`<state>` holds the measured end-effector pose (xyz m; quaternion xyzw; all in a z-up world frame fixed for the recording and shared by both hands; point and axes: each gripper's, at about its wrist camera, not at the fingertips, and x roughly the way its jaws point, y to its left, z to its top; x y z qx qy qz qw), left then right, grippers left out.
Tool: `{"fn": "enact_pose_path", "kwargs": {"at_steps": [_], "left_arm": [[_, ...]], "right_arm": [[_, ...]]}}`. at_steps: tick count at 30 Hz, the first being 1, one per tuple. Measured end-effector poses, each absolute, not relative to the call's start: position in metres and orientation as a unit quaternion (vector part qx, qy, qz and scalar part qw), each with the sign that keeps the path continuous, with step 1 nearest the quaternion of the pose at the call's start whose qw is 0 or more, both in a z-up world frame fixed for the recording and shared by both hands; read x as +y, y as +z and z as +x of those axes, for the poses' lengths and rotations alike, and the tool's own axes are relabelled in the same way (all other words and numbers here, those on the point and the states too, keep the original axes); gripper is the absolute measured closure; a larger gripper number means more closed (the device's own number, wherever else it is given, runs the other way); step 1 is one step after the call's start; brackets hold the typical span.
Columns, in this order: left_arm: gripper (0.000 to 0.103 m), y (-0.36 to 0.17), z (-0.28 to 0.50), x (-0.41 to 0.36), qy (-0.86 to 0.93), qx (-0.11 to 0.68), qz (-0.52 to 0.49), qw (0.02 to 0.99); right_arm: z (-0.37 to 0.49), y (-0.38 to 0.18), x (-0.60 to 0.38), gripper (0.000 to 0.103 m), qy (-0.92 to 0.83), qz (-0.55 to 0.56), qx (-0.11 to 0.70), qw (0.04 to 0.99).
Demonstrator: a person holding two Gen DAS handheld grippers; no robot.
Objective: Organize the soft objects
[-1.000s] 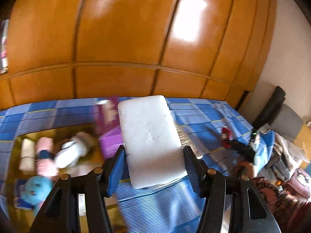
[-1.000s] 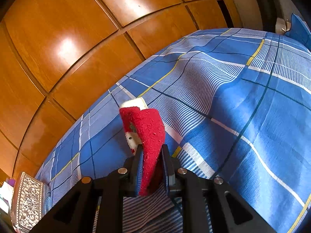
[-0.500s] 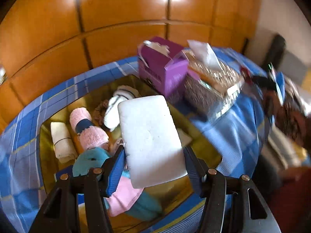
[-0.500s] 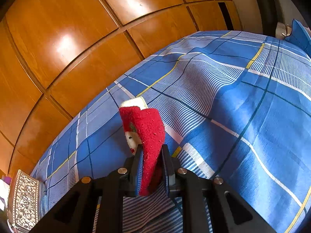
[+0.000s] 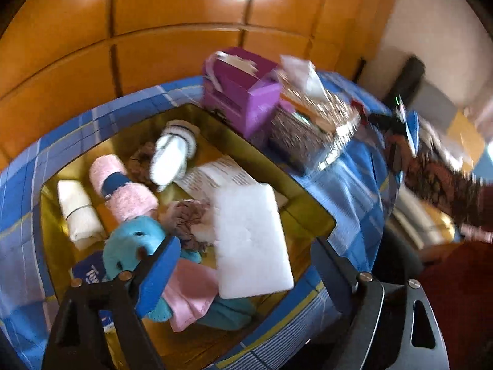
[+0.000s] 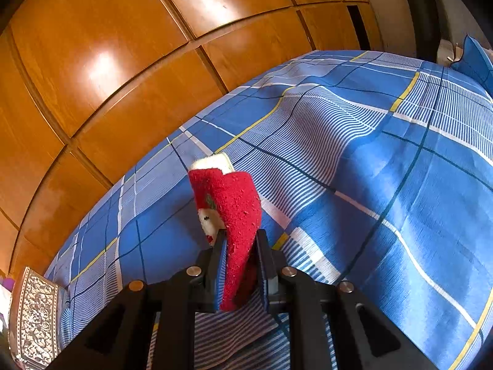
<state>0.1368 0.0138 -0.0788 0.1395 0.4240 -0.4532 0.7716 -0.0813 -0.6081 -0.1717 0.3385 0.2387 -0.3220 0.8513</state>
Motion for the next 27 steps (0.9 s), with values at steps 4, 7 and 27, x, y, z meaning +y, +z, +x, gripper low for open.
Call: {"fn": "enact_pose_path", "kwargs": {"at_steps": [4, 7, 27], "left_arm": [[0.016, -0.075, 0.147, 0.022, -0.401, 0.415, 0.083, 0.812], [0.018, -0.078, 0.16, 0.021, -0.328, 0.416, 0.072, 0.845], [0.02, -0.068, 0.14, -0.025, -0.428, 0.418, 0.106, 0.794]], "right_arm": [[-0.081, -0.172, -0.607, 0.088, -0.323, 0.338, 0.239, 0.851], [-0.081, -0.172, -0.607, 0.088, -0.325, 0.336, 0.241, 0.851], [-0.08, -0.172, -0.607, 0.088, -0.324, 0.338, 0.24, 0.851]]}}
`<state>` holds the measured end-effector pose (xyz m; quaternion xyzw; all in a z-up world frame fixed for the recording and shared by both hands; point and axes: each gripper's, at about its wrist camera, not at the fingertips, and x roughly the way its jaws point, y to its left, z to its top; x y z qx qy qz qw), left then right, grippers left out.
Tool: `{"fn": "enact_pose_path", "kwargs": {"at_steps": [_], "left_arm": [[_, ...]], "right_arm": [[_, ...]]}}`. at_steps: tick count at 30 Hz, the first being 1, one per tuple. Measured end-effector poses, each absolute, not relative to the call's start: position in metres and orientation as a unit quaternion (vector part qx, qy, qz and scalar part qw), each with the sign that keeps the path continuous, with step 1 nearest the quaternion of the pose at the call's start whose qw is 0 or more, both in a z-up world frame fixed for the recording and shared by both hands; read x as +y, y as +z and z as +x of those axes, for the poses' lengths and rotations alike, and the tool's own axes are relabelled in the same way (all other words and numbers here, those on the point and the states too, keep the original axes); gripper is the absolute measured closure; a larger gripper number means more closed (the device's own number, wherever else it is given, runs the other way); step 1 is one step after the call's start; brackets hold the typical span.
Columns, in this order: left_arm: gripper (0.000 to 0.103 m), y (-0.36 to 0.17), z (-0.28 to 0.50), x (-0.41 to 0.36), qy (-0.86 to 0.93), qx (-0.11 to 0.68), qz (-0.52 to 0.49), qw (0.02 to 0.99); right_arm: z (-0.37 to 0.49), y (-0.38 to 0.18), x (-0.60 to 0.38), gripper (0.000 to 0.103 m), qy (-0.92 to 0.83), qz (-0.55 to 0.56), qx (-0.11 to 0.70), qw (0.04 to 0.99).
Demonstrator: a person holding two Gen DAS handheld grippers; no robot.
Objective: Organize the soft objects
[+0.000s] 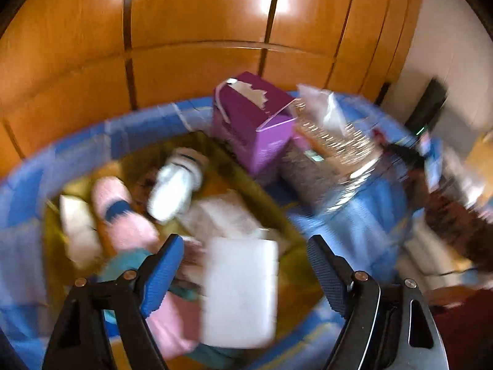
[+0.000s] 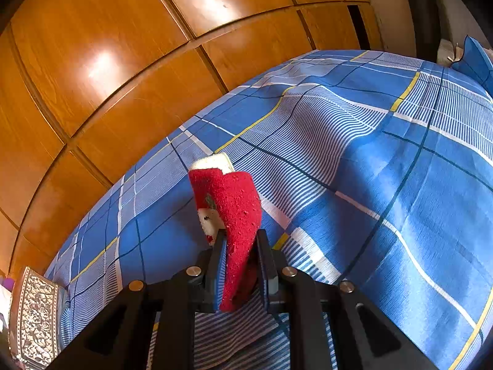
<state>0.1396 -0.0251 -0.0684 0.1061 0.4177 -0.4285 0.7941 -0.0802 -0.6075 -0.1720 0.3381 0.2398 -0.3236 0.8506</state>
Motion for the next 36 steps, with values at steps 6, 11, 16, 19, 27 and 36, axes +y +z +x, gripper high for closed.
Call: {"fn": "enact_pose_path", "kwargs": {"at_steps": [6, 11, 16, 19, 27, 36], "left_arm": [[0.021, -0.088, 0.13, -0.048, -0.466, 0.459, 0.117, 0.747], [0.019, -0.096, 0.124, -0.064, -0.537, 0.493, 0.071, 0.68], [0.014, -0.08, 0.131, -0.049, -0.476, 0.45, 0.06, 0.753], [0.013, -0.077, 0.146, -0.038, -0.424, 0.446, 0.048, 0.787], [0.013, -0.067, 0.153, -0.021, -0.418, 0.427, -0.021, 0.801], [0.004, -0.09, 0.187, 0.003, -0.362, 0.48, -0.078, 0.795]], "right_arm": [[-0.08, -0.172, -0.607, 0.088, -0.324, 0.338, 0.24, 0.85], [-0.08, -0.172, -0.608, 0.088, -0.323, 0.339, 0.24, 0.85], [-0.08, -0.172, -0.608, 0.088, -0.323, 0.34, 0.24, 0.85], [-0.08, -0.172, -0.607, 0.087, -0.322, 0.34, 0.239, 0.85], [-0.081, -0.172, -0.608, 0.087, -0.322, 0.341, 0.239, 0.85], [-0.081, -0.173, -0.609, 0.087, -0.319, 0.343, 0.239, 0.851]]}}
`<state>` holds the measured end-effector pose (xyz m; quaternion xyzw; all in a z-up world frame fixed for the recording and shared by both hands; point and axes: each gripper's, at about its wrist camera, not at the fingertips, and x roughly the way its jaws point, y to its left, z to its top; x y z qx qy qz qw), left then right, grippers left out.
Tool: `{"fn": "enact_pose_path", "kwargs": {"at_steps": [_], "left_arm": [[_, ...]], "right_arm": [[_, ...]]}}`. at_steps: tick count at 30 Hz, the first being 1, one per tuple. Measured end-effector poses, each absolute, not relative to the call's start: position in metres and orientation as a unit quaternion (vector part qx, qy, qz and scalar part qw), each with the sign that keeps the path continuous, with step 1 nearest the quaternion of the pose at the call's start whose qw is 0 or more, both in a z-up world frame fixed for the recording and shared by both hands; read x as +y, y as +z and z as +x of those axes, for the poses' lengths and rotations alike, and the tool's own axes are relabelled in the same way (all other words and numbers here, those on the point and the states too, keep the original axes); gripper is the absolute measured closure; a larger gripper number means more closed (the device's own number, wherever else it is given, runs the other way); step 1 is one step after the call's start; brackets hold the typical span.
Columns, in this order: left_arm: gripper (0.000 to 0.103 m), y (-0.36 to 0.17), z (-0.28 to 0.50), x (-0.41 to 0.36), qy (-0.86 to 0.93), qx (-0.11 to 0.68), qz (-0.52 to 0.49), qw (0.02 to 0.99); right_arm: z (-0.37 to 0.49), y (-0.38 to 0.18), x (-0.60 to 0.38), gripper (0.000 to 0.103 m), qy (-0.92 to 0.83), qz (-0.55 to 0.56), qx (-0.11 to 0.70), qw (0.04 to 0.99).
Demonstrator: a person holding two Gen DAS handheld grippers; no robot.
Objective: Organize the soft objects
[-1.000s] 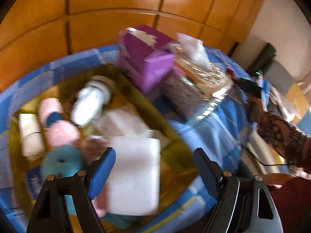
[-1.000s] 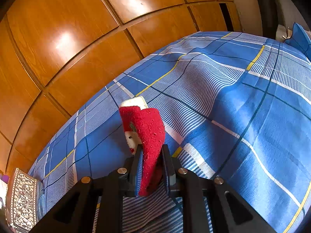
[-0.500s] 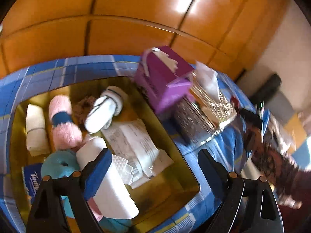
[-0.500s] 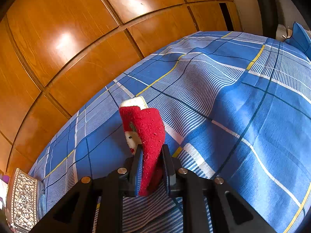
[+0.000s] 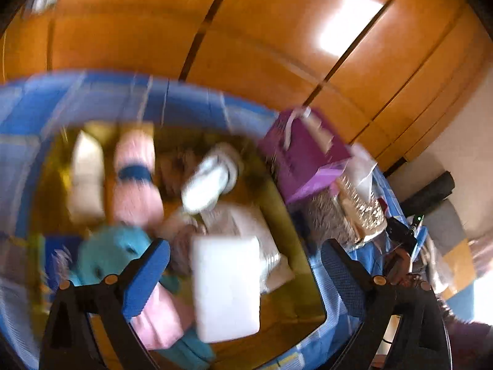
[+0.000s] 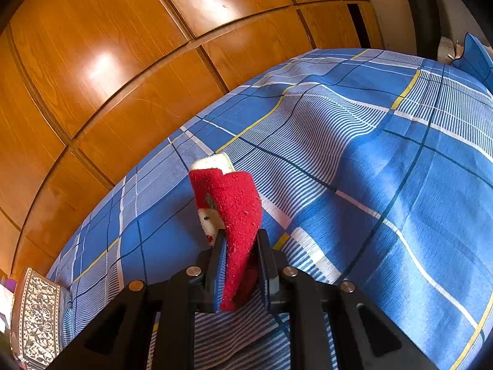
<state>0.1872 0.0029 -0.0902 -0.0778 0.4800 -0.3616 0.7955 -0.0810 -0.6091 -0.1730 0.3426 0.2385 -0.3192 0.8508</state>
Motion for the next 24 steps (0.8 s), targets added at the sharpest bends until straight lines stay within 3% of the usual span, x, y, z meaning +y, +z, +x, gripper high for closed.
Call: {"fn": "enact_pose_path", "kwargs": {"at_steps": [7, 13, 18, 24], "left_arm": [[0.004, -0.074, 0.159, 0.005, -0.338, 0.417, -0.078, 0.84], [0.0, -0.052, 0.128, 0.027, -0.247, 0.333, -0.02, 0.91], [0.0, -0.053, 0.123, 0.055, -0.211, 0.337, -0.049, 0.916], [0.0, -0.054, 0.117, 0.081, -0.142, 0.339, -0.065, 0.928]], "right_arm": [[-0.068, -0.155, -0.595, 0.087, -0.321, 0.297, 0.274, 0.857], [-0.074, -0.093, -0.542, 0.087, -0.25, 0.271, 0.227, 0.901], [-0.073, -0.031, -0.476, 0.087, -0.158, 0.277, 0.174, 0.932], [-0.036, 0.018, -0.382, 0.087, -0.007, 0.239, 0.175, 0.955]]}}
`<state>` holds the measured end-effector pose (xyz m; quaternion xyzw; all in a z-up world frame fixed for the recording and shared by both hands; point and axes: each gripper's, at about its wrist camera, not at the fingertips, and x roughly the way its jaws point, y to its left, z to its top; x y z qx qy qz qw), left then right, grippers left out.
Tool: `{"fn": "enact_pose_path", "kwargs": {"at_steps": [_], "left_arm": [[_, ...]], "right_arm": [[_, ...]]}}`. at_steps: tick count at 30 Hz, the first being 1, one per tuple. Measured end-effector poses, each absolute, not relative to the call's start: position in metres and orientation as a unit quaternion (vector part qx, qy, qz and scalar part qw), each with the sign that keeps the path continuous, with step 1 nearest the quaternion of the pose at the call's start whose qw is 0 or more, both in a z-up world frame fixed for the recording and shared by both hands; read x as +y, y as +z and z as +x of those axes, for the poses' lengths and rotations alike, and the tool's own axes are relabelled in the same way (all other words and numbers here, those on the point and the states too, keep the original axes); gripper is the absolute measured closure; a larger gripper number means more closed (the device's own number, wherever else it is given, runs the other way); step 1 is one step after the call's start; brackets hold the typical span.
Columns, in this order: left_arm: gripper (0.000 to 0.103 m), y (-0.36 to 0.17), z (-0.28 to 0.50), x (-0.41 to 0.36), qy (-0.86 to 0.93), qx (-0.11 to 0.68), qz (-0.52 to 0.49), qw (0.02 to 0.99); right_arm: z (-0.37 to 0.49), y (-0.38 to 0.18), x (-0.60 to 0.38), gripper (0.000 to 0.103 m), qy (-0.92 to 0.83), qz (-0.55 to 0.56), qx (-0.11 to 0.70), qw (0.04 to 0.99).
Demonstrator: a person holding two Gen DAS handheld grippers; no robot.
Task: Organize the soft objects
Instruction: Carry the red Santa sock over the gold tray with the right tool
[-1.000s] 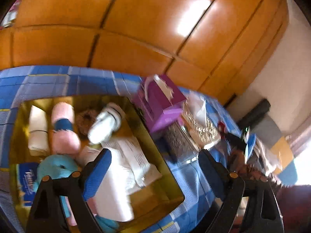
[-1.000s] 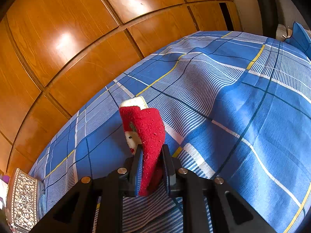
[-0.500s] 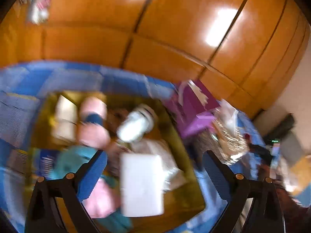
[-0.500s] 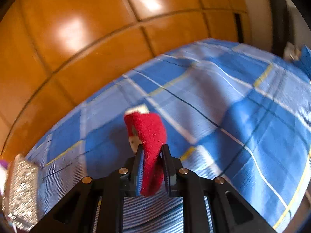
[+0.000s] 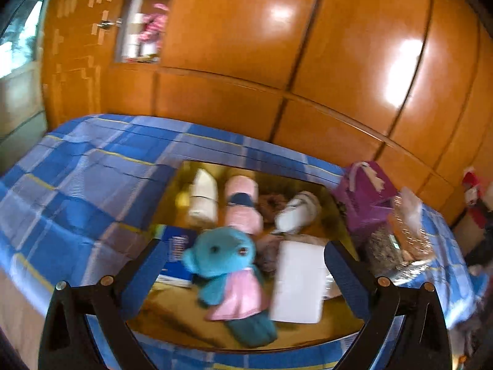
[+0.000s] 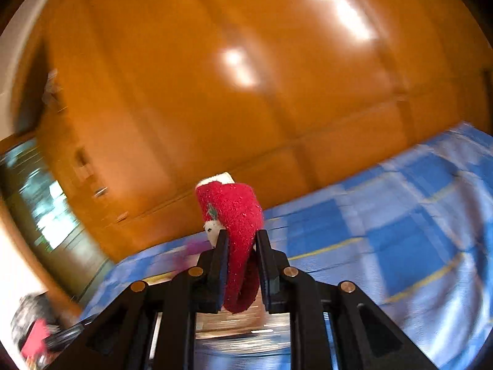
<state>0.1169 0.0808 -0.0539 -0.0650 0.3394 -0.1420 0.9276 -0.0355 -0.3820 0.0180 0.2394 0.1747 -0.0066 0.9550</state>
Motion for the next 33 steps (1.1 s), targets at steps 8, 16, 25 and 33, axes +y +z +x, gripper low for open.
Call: {"fn": "enact_pose_path", "kwargs": {"at_steps": [8, 16, 25, 33], "left_arm": [[0.0, -0.05, 0.103, 0.103, -0.059, 0.319, -0.044, 0.945], [0.0, -0.056, 0.099, 0.113, -0.025, 0.334, -0.049, 0.941], [0.0, -0.059, 0.105, 0.112, 0.022, 0.349, -0.02, 0.937], [0.0, -0.062, 0.109, 0.109, 0.039, 0.363, 0.003, 0.931]], "right_arm": [[0.043, 0.015, -0.248, 0.087, 0.147, 0.182, 0.257, 0.938], [0.128, -0.031, -0.167, 0.087, 0.151, 0.138, 0.35, 0.914], [0.171, -0.074, -0.142, 0.086, 0.104, 0.098, 0.403, 0.904], [0.196, -0.095, -0.138, 0.085, 0.072, 0.096, 0.426, 0.897]]}}
